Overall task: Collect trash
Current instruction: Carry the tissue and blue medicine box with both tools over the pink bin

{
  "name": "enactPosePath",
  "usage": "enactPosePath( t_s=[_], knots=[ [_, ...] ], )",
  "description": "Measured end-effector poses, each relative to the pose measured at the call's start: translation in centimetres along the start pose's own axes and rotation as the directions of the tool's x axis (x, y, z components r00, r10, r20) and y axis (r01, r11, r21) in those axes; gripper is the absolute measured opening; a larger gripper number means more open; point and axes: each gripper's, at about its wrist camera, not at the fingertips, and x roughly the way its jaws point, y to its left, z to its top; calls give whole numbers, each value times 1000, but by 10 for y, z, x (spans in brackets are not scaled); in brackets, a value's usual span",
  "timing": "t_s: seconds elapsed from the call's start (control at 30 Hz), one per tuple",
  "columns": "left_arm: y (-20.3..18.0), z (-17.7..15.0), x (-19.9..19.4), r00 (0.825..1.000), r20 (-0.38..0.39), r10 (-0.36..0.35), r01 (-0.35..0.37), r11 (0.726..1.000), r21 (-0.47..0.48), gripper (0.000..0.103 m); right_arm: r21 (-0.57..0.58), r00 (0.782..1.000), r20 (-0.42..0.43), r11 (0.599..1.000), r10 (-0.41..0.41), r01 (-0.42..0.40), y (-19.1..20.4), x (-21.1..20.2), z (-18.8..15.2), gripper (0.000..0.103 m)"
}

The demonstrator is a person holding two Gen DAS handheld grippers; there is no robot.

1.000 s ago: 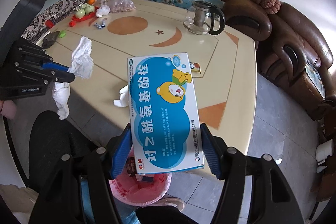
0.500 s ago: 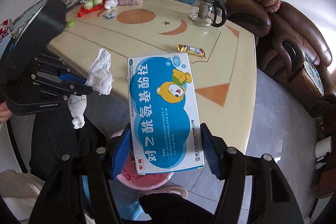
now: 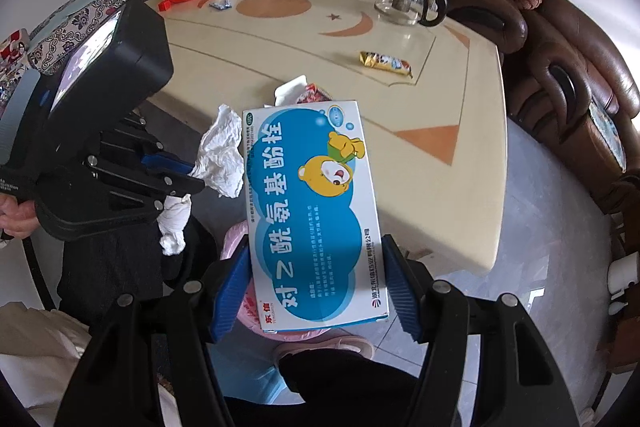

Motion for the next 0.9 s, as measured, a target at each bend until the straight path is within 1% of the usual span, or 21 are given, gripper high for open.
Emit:
enactPosePath(
  t_s=[0.17, 0.27, 0.47, 0.57, 0.73, 0.83, 0.9],
  knots=[
    [-5, -5, 16, 1000, -21, -16, 16, 1000, -1, 11, 9, 1000, -28, 1000, 11, -11, 1, 15, -12, 61],
    [-9, -8, 30, 999, -33, -21, 21, 1000, 7, 12, 3, 999, -48, 1000, 1, -1, 3, 27, -20, 61],
    [-13, -12, 57, 996, -74, -48, 50, 998, 23, 12, 19, 994, -100, 999, 33, -31, 5, 56, -33, 61],
    [-13, -14, 72, 993, -97, -64, 66, 998, 21, 12, 13, 992, -122, 999, 34, -33, 6, 69, -38, 61],
    [-9, -16, 101, 985, -147, -91, 92, 996, 1, 12, 11, 988, -150, 999, 40, -38, 8, 89, -46, 61],
    [-6, -15, 120, 977, -183, -112, 112, 994, -9, 12, 30, 982, -177, 998, 66, -61, 4, 105, -50, 61],
    [-4, -15, 132, 972, -202, -117, 116, 993, -16, 11, 35, 980, -190, 998, 67, -61, 2, 114, -53, 61]
  ],
)
